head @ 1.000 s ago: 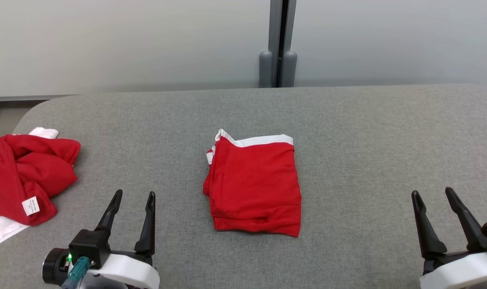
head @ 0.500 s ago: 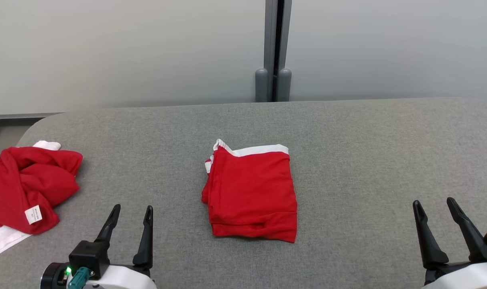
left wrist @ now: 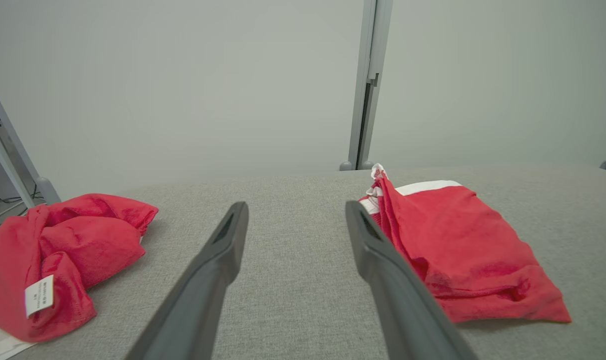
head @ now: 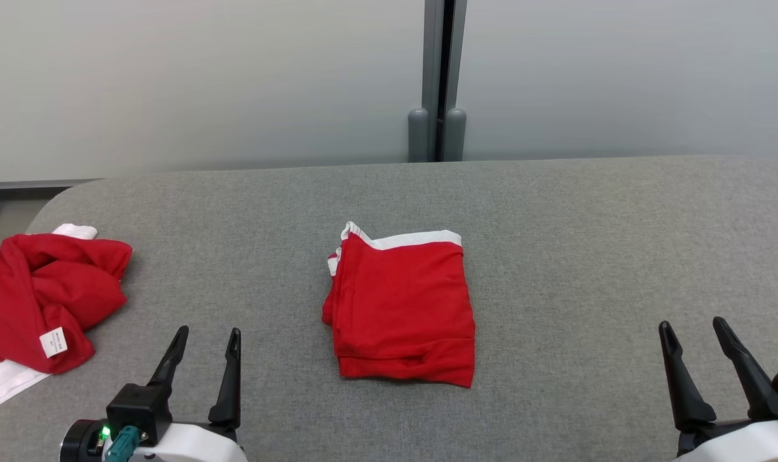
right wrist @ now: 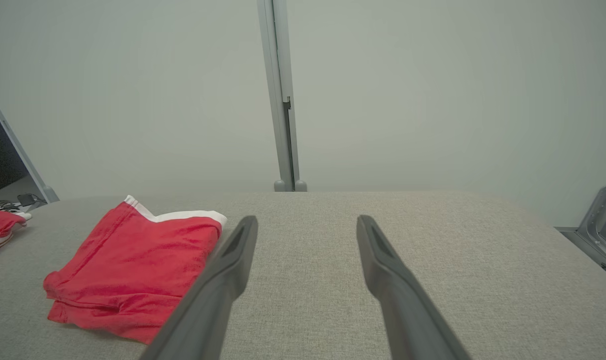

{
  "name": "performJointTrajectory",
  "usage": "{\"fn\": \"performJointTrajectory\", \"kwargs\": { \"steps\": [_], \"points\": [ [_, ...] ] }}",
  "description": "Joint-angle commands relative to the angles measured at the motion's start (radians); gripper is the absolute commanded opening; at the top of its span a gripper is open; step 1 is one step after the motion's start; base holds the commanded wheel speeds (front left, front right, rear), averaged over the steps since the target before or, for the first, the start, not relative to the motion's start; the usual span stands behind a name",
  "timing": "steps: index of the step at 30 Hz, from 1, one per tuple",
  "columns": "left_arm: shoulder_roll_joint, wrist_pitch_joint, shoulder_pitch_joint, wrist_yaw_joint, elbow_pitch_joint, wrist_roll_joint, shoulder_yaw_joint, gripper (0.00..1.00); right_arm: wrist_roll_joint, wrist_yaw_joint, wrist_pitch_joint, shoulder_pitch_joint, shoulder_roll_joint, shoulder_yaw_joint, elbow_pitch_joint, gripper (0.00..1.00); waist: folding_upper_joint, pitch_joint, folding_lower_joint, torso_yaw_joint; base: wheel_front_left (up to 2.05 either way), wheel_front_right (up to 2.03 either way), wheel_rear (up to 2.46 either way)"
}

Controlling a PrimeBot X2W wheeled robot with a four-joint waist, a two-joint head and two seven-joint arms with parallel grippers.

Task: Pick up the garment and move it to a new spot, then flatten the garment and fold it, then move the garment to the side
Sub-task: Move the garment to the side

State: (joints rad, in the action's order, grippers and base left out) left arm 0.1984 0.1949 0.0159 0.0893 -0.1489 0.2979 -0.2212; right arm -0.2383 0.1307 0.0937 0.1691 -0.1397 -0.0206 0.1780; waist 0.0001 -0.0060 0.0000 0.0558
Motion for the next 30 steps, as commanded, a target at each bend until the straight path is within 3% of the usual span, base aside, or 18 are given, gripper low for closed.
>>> {"fn": "performJointTrajectory", "kwargs": {
  "steps": [1, 10, 15, 22, 30],
  "points": [
    [0.005, 0.001, 0.007, 0.004, 0.002, 0.003, 0.000, 1.00, 0.002, 0.000, 0.000, 0.007, 0.000, -0.002, 0.005, 1.00, -0.0001, 0.000, 0.0000, 0.001, 0.00, 0.00, 0.00],
    [0.004, 0.004, -0.029, 0.008, 0.006, 0.005, -0.006, 1.00, 0.009, 0.000, -0.010, -0.004, 0.005, -0.005, -0.001, 1.00, -0.0001, 0.016, 0.0000, 0.026, 0.00, 0.00, 0.00],
    [-0.007, 0.016, -0.088, 0.003, 0.015, -0.002, -0.014, 1.00, -0.002, 0.000, -0.017, -0.047, 0.004, 0.015, -0.029, 1.00, -0.0001, 0.078, 0.0000, 0.071, 0.00, 0.00, 0.00],
    [-0.040, 0.039, -0.191, -0.015, -0.001, -0.008, -0.037, 1.00, -0.026, 0.000, -0.013, -0.151, 0.000, 0.070, -0.144, 1.00, -0.0001, 0.171, 0.0000, 0.149, 0.00, 0.00, 0.00],
    [-0.089, 0.065, -0.303, -0.034, -0.035, -0.016, -0.058, 1.00, -0.068, 0.000, -0.034, -0.315, 0.006, 0.161, -0.362, 1.00, -0.0001, 0.273, 0.0000, 0.239, 0.00, 0.00, 0.00]
  ]
}}
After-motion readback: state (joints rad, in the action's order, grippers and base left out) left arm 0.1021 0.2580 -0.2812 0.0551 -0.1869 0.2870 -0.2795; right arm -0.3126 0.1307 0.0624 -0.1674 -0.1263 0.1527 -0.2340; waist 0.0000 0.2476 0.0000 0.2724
